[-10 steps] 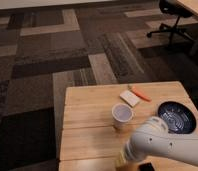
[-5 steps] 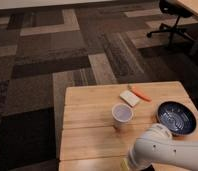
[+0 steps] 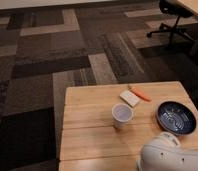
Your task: Push the eraser across the table
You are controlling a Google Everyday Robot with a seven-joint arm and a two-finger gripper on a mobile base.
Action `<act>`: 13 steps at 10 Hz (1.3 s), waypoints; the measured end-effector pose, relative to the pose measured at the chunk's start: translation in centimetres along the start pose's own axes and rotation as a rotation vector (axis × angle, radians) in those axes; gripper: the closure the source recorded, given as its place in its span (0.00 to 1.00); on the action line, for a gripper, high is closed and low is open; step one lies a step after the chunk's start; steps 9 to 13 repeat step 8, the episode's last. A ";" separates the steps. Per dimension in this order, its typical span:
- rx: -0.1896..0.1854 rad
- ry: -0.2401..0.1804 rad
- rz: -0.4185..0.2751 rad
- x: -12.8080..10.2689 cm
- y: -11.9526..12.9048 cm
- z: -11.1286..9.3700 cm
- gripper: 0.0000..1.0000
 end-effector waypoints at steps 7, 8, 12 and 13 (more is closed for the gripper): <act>0.042 -0.058 -0.041 -2.4 0.4 -6.2 0.35; 0.042 -0.059 -0.041 -2.4 0.4 -6.2 0.35; 0.042 -0.059 -0.041 -2.4 0.4 -6.2 0.35; 0.042 -0.059 -0.041 -2.4 0.4 -6.2 0.35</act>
